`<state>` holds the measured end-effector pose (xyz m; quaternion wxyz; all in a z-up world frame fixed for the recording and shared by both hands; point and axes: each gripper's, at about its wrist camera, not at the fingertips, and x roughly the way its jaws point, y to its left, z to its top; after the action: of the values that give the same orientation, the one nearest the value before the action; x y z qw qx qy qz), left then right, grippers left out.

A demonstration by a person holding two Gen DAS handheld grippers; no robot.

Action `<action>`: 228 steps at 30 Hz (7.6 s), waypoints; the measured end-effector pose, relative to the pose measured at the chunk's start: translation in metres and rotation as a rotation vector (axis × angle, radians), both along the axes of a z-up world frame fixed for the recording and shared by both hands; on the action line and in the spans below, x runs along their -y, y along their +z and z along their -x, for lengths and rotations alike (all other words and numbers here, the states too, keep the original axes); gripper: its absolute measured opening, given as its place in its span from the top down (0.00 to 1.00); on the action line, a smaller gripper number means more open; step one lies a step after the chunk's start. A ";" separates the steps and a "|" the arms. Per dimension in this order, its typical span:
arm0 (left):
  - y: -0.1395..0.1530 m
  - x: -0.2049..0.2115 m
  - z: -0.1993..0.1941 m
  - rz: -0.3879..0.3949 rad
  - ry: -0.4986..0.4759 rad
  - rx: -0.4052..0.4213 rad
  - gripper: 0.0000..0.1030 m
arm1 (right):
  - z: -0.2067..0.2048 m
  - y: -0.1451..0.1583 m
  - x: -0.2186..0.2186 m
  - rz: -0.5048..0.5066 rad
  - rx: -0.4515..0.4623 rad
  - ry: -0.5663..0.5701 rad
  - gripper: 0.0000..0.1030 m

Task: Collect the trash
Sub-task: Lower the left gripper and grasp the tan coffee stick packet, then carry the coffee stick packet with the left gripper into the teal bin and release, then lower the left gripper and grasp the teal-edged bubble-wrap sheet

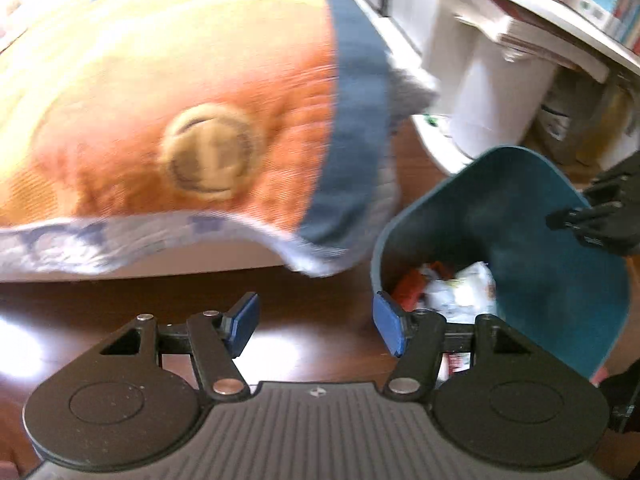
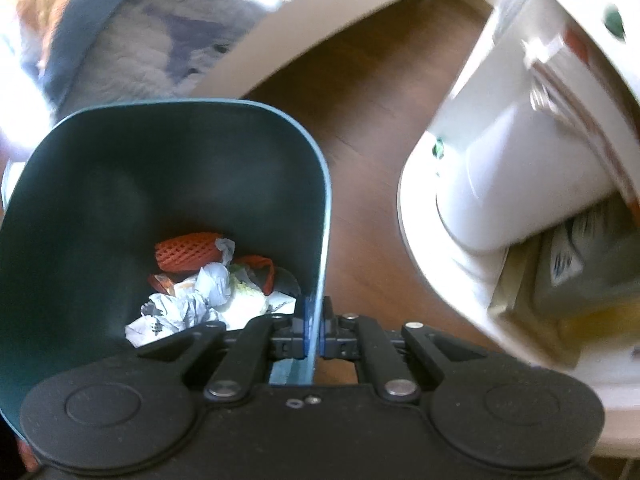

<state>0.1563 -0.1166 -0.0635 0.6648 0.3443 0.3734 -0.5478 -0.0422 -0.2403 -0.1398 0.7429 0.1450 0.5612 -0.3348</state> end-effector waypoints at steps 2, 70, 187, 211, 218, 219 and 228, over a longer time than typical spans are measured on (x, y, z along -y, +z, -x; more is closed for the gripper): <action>-0.001 -0.007 -0.015 0.000 0.044 0.003 0.40 | -0.007 0.001 -0.005 0.020 -0.013 0.038 0.96; -0.312 -0.123 -0.219 -0.396 0.912 -0.197 0.50 | -0.025 -0.012 0.000 -0.212 -0.116 0.157 0.90; -0.154 -0.091 -0.238 -0.220 0.936 -0.026 0.25 | -0.012 -0.040 -0.014 -0.296 -0.164 0.231 0.89; -0.294 -0.111 -0.273 -0.324 1.011 -0.186 0.27 | -0.030 -0.050 -0.028 -0.510 0.041 -0.145 0.89; -0.293 -0.109 -0.269 -0.305 1.030 -0.197 0.77 | -0.018 -0.053 -0.025 -0.495 0.045 -0.134 0.90; -0.292 -0.110 -0.268 -0.303 1.036 -0.200 0.88 | -0.016 -0.053 -0.024 -0.488 0.047 -0.137 0.90; -0.267 -0.098 -0.252 -0.309 1.035 -0.081 0.96 | -0.009 -0.035 -0.031 -0.440 0.075 -0.176 0.91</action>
<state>0.4084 -0.0187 -0.3302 0.7745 0.1878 0.5956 -0.1005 -0.0328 -0.2093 -0.1744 0.6815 0.3642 0.5780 -0.2624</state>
